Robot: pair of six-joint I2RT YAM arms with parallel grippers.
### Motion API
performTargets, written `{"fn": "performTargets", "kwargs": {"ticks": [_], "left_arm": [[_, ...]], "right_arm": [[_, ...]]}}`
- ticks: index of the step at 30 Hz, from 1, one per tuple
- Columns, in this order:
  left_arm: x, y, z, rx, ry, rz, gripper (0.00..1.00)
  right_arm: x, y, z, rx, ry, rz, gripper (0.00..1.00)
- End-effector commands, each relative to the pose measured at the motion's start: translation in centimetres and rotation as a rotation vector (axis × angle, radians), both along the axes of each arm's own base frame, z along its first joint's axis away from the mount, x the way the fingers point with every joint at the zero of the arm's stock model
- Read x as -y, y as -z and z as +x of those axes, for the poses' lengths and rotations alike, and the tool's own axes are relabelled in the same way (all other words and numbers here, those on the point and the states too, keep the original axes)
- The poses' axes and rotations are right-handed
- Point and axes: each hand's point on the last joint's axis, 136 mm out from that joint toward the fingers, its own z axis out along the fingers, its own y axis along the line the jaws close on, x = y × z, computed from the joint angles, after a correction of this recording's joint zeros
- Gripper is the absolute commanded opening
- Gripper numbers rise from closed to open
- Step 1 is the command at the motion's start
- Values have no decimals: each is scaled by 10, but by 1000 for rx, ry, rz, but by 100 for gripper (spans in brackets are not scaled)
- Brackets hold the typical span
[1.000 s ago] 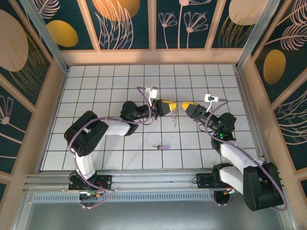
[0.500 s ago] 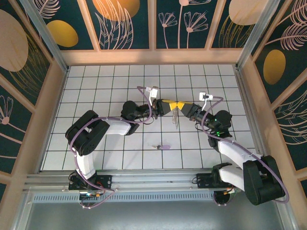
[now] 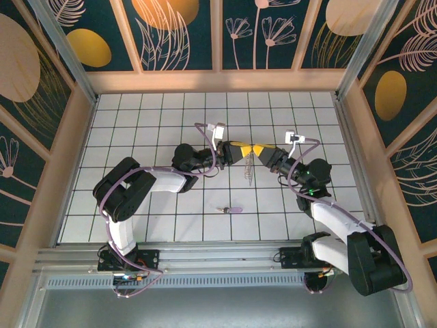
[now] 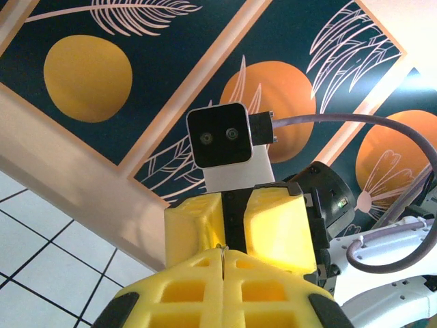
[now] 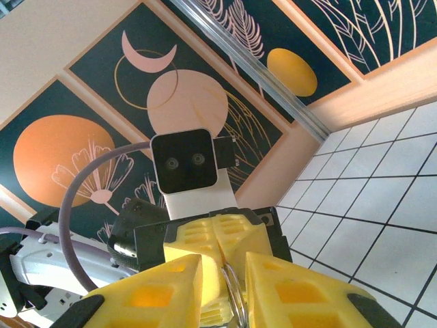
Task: Put the keys on the keyring
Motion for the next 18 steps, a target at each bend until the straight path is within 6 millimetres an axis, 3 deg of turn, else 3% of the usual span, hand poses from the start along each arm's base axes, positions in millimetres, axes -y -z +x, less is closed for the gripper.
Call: {"fn": "performTargets", "kwargs": {"ticks": [1, 18], "left_arm": [[-4, -19, 1, 53, -7, -61, 0], [-3, -24, 3, 58, -14, -70, 0]], "right_arm": [[-1, -8, -6, 51, -4, 5, 22], [-6, 5, -9, 26, -24, -5, 17]]}}
